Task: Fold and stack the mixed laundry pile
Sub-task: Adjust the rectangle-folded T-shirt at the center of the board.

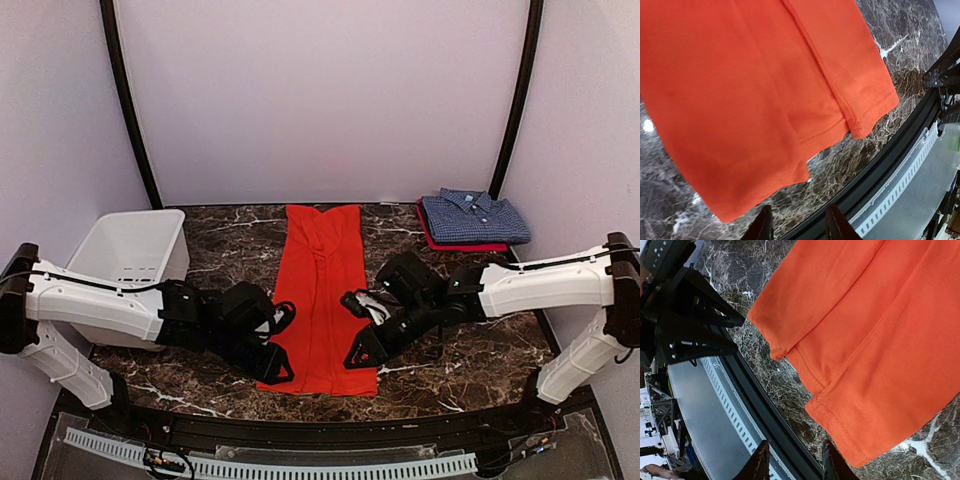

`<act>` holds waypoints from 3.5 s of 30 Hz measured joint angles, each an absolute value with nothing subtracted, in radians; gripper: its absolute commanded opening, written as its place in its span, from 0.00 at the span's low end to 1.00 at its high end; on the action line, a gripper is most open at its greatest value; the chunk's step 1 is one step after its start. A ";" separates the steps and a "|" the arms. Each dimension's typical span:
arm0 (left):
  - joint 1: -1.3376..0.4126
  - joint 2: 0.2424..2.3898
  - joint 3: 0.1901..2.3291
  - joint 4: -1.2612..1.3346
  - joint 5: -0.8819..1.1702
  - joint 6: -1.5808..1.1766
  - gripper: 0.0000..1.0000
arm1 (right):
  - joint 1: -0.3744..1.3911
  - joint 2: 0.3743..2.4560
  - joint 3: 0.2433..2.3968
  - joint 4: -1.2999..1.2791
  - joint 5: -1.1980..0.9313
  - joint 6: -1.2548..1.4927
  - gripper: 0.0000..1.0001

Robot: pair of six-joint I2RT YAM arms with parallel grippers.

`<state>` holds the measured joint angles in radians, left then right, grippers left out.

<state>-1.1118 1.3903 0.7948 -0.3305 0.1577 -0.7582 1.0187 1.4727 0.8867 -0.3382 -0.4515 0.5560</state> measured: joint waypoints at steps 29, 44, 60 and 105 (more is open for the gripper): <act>-1.189 1.662 0.949 -0.335 0.085 -0.842 0.32 | 1.158 1.789 1.055 -0.432 -0.276 0.725 0.31; -1.190 1.666 0.923 -0.303 0.090 -0.849 0.31 | 1.163 1.794 1.058 -0.442 -0.245 0.754 0.00; -1.190 1.646 0.915 -0.289 0.093 -0.849 0.00 | 1.163 1.724 1.050 -0.418 -0.244 0.754 0.00; -1.190 1.538 0.873 -0.155 0.173 -0.831 0.00 | 1.163 1.674 1.005 -0.252 -0.312 0.757 0.00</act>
<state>-1.1896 1.5375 0.8734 -0.1551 0.1734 -0.8314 1.1625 1.6741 1.0050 -0.2520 -0.3119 0.7574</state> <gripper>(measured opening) 0.005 0.003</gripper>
